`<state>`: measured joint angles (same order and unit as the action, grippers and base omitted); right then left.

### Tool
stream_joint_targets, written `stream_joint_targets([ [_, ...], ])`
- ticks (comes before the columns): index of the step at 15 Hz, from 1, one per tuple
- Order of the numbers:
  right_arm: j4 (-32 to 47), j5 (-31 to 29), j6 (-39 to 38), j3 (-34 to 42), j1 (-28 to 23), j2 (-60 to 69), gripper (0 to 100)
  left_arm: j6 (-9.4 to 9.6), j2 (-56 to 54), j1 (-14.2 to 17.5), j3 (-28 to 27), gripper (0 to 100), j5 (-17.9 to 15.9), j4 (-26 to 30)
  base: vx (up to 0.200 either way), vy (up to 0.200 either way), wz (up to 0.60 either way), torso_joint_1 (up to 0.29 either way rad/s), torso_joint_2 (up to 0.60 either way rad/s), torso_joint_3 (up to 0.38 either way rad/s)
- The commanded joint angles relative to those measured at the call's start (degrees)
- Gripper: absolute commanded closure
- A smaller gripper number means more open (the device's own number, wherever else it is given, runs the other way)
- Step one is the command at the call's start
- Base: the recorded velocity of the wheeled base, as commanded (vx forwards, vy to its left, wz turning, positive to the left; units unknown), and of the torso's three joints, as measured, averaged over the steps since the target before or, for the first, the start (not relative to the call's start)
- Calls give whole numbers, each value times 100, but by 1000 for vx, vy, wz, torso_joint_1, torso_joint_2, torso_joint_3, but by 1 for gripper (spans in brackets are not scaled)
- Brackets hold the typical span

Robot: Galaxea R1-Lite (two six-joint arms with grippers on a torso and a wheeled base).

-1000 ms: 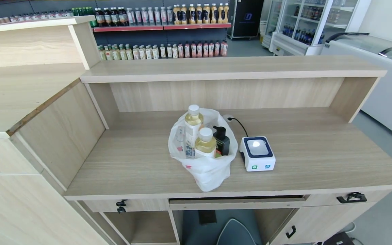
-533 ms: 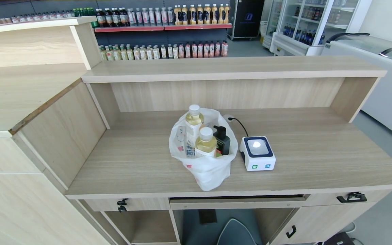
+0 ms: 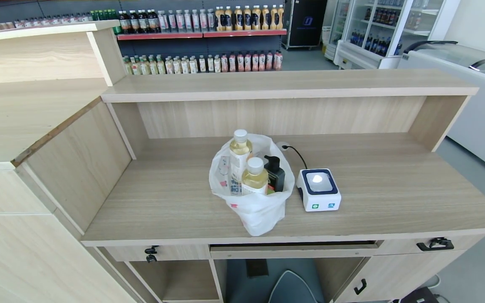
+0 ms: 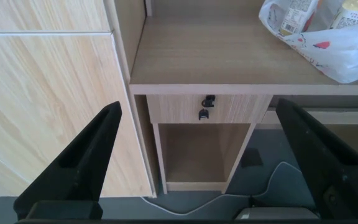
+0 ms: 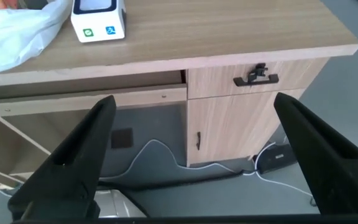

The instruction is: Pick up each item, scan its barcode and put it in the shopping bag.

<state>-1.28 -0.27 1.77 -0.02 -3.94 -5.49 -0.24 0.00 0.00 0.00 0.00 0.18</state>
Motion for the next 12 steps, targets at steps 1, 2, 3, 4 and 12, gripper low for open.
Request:
stream_joint_targets([
  [1,14,-35,-45,2,200,118,0,-2,0,0,0,0,0,-1,0,0,0,0,0,0],
  [2,14,-35,-45,2,218,153,0,-2,0,0,0,0,0,-1,0,0,0,0,0,0],
  [3,23,-35,-63,2,306,276,0,-2,0,0,0,0,0,-1,0,0,0,0,0,0],
  [4,23,-26,-63,2,350,469,0,-2,0,0,0,0,0,-1,0,0,0,0,0,0],
  [12,31,-35,-247,2,376,549,0,-2,0,0,0,0,0,-1,0,0,0,0,0,0],
])
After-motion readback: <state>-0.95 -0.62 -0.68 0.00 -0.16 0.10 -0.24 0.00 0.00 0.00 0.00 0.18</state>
